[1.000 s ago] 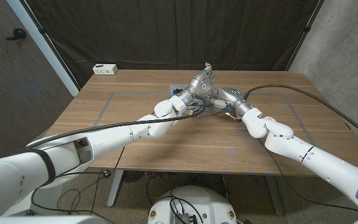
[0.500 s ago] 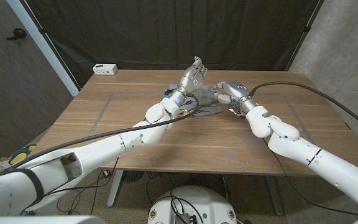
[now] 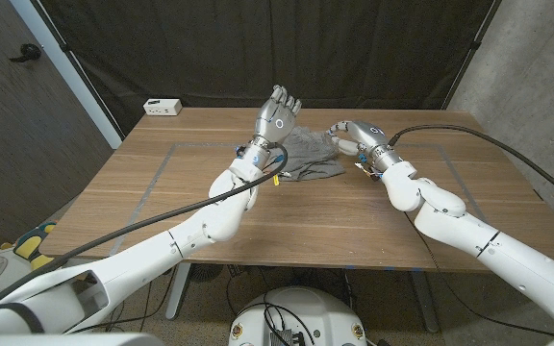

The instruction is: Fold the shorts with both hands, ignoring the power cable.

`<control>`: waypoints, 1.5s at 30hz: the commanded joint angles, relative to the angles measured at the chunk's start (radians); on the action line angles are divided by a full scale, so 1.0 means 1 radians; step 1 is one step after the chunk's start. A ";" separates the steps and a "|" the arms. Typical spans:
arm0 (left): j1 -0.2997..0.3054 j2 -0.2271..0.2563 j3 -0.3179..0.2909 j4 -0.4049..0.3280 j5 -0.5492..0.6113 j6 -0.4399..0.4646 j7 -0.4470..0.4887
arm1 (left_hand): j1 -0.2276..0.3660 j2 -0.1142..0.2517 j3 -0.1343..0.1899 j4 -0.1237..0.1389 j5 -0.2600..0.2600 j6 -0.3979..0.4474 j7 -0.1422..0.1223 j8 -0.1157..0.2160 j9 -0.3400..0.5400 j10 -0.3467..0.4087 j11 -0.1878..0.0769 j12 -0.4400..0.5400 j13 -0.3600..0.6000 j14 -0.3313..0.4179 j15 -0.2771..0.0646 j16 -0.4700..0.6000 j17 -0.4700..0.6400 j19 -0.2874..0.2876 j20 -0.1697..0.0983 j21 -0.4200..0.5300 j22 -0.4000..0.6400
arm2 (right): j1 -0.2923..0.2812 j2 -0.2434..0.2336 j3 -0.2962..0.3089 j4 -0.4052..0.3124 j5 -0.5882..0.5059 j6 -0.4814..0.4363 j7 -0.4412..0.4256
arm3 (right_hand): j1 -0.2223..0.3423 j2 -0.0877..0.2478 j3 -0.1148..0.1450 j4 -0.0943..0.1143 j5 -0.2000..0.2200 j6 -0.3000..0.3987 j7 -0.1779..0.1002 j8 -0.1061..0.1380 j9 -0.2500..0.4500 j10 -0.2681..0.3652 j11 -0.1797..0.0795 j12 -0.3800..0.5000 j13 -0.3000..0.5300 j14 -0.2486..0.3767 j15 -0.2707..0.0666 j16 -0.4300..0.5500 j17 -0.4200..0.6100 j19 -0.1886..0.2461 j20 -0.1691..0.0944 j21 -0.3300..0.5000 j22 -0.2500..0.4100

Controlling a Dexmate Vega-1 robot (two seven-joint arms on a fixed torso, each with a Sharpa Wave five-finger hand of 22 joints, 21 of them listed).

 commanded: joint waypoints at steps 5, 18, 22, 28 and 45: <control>0.176 -0.025 -0.177 -0.165 -0.374 0.022 0.089 | -0.013 0.002 0.001 0.004 0.000 0.013 0.000 0.008 0.001 -0.001 0.009 0.008 0.000 0.000 -0.133 0.006 0.001 0.001 0.007 -0.004 0.002 | -0.034 0.034 0.092 0.053 0.237 0.151 -0.020 | -0.004 0.008 0.000 -0.012 0.002 -0.002 0.007 -0.004 0.002 0.000 0.007 -0.001 0.002 0.006 -0.024 0.007 0.008 0.010 0.001 -0.010 0.002; 0.233 -0.039 -0.264 -0.247 -0.705 -0.003 0.135 | -0.018 0.004 0.004 0.001 -0.002 0.011 0.020 0.008 0.001 -0.002 0.018 0.010 0.000 0.000 -0.117 0.008 -0.001 -0.003 0.012 -0.007 0.002 | -0.047 0.057 0.135 0.112 0.394 0.259 -0.005 | -0.003 0.018 -0.008 -0.023 -0.003 -0.026 0.014 -0.014 0.003 -0.015 0.018 -0.009 0.003 -0.006 -0.014 0.009 0.014 0.008 0.007 -0.019 0.003; 0.250 -0.043 -0.297 -0.268 -0.830 -0.016 0.152 | -0.018 0.008 0.008 -0.003 -0.003 0.014 0.034 0.009 0.001 -0.002 0.026 0.012 0.000 0.001 -0.112 0.009 -0.001 -0.006 0.016 -0.009 0.002 | -0.051 0.064 0.145 0.128 0.433 0.287 0.001 | -0.003 0.022 -0.011 -0.026 -0.006 -0.035 0.019 -0.016 0.003 -0.021 0.018 -0.011 0.003 -0.010 -0.009 0.010 0.017 0.009 0.011 -0.022 0.003; 0.282 -0.051 -0.385 -0.303 -1.105 -0.064 0.163 | -0.019 0.017 0.016 -0.006 -0.003 0.016 0.061 0.010 0.001 -0.002 0.042 0.014 0.000 0.001 -0.093 0.011 -0.002 -0.012 0.024 -0.013 0.003 | -0.059 0.084 0.163 0.155 0.513 0.334 0.015 | -0.004 0.026 -0.015 -0.030 -0.008 -0.046 0.021 -0.018 0.003 -0.030 0.017 -0.013 0.003 -0.016 -0.003 0.011 0.019 0.008 0.017 -0.027 0.004; 0.321 -0.032 -0.542 -0.253 -1.747 -0.239 0.182 | -0.044 0.055 0.040 0.001 0.010 0.020 0.146 0.011 0.001 -0.014 0.127 0.018 0.001 -0.008 -0.021 0.017 0.005 -0.035 0.075 -0.024 0.007 | -0.074 0.136 0.182 0.218 0.642 0.412 0.030 | -0.007 0.035 -0.025 -0.038 -0.015 -0.087 0.027 -0.024 0.004 -0.052 0.027 -0.018 0.004 -0.036 0.014 0.012 0.025 0.006 0.029 -0.038 0.005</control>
